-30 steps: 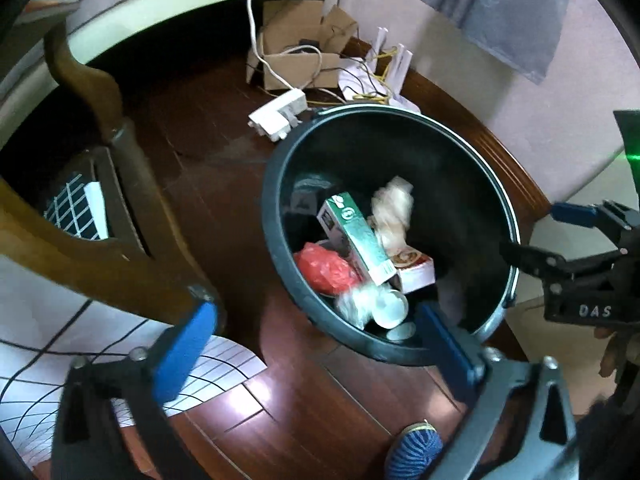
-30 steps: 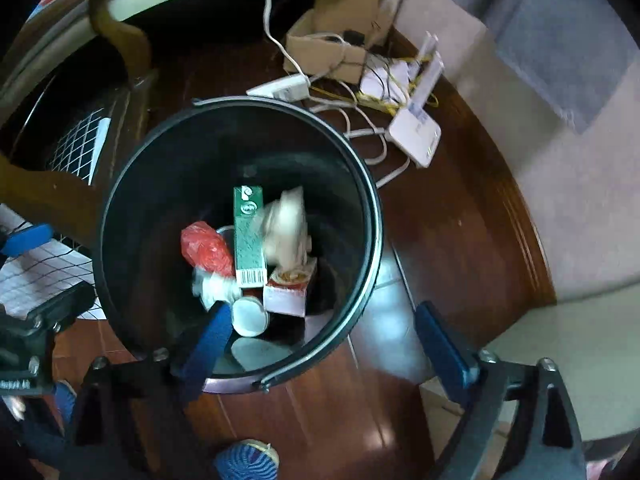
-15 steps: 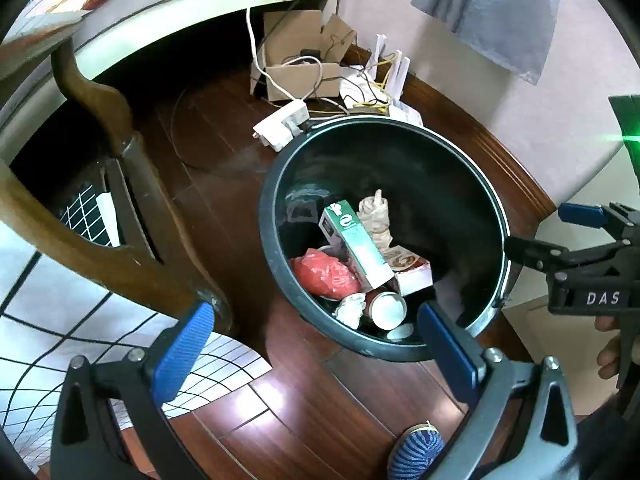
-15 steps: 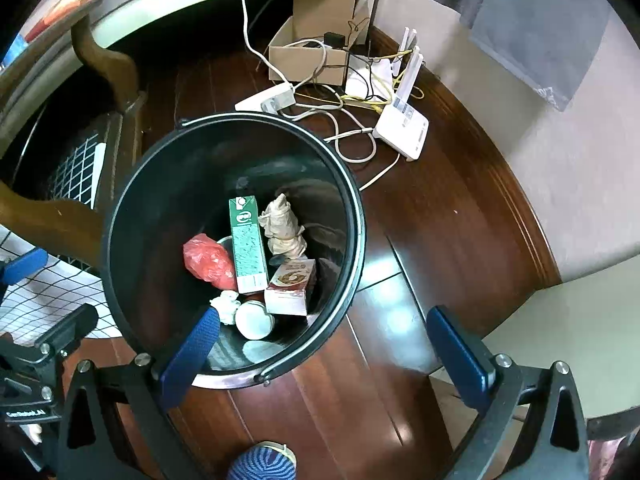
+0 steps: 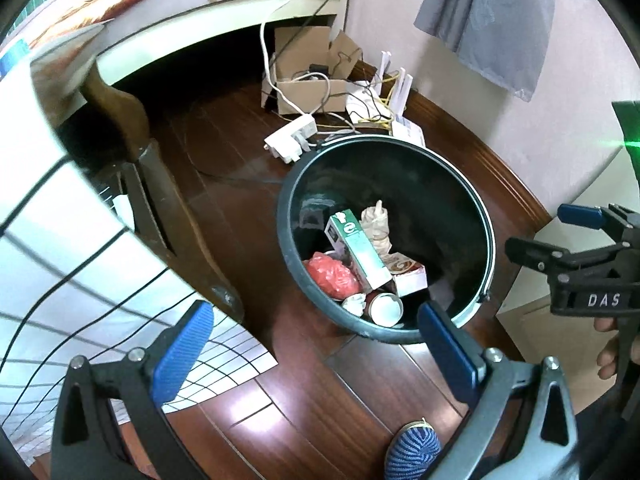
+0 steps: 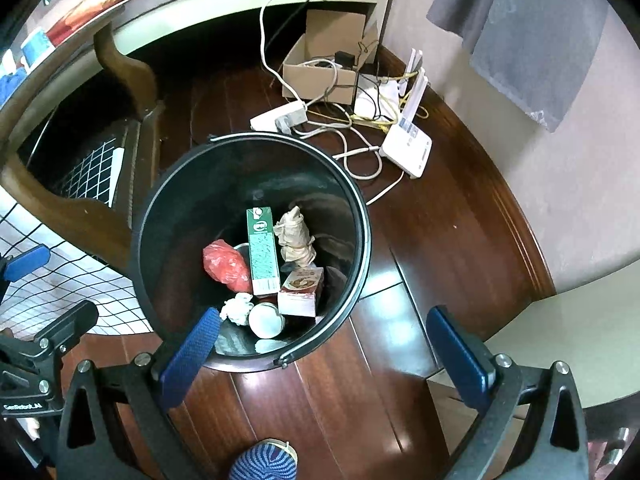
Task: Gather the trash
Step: 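Move both tools back over the table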
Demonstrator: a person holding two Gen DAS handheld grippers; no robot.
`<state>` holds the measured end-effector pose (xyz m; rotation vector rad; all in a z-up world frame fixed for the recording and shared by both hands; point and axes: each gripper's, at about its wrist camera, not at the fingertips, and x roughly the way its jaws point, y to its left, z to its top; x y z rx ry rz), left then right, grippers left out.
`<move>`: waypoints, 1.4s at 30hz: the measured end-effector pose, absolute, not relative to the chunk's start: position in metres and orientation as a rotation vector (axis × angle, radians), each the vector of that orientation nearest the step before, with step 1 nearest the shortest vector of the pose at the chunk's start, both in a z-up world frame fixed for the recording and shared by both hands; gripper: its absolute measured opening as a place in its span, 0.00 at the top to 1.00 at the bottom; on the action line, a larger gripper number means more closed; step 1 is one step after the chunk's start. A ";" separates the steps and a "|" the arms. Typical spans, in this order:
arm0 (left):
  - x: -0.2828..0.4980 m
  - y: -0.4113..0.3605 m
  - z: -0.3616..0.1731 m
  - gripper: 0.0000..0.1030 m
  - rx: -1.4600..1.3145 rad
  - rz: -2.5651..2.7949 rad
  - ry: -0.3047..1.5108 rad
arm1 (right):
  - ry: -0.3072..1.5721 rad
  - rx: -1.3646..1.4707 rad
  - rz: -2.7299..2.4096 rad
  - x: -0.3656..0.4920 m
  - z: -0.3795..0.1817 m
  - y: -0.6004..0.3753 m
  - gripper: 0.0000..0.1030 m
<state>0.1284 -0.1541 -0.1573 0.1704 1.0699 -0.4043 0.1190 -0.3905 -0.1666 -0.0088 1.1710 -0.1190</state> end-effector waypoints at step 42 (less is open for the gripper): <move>0.098 0.037 -0.052 0.01 -0.047 -0.088 0.822 | 0.701 -0.136 0.174 0.140 -0.022 -0.207 0.00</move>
